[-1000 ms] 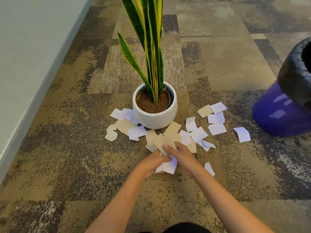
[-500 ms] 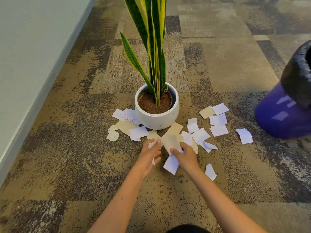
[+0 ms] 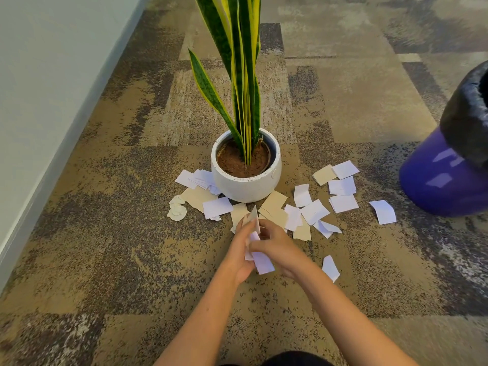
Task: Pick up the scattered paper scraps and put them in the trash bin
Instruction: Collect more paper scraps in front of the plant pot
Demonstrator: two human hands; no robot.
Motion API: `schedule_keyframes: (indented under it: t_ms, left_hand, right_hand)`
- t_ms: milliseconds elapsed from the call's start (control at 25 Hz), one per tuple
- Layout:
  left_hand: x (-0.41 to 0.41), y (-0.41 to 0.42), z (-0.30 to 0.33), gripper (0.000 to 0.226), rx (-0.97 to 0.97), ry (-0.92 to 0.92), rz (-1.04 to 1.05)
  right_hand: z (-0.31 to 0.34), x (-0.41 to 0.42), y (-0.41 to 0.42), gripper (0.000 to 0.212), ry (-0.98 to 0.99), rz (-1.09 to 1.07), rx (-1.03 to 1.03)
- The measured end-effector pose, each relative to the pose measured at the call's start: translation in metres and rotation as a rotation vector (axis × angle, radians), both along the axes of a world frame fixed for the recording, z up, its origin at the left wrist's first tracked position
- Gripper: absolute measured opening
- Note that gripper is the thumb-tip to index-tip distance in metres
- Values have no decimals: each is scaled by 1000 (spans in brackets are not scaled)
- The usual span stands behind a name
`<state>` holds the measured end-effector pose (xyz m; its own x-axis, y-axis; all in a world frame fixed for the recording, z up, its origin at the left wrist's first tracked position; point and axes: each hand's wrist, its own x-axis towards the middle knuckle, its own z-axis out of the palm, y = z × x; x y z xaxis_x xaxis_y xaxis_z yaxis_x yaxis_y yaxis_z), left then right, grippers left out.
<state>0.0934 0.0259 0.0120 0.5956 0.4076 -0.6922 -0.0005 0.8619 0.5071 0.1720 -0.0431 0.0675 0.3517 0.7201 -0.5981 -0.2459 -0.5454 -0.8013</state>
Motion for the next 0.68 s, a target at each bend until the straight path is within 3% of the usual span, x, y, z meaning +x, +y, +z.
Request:
schedule_keyframes:
  t_ms: [80,120,320,440,560,680]
  left_hand:
    - [-4,3,-3,31,-86,-21,30]
    - [-6,4,-5,32,-111,-28,34]
    - [-9,3,-14,23,-41,-55,4]
    - [-9,0,-17,49,40,30,-14]
    - [-8,-4,-15,54,61,61,-87]
    - [-5,-4,-14,57,98,94,-105]
  right_hand:
    - [1,8,0,48,135,18,6]
    - [1,11,0,49,75,66,-6]
    - [-3,11,1,25,-571,193,-28]
    - [-8,12,2,19,-746,201,-71]
    - [-9,13,-4,28,-808,127,-105]
    - [-15,25,-14,33,-598,22,-103]
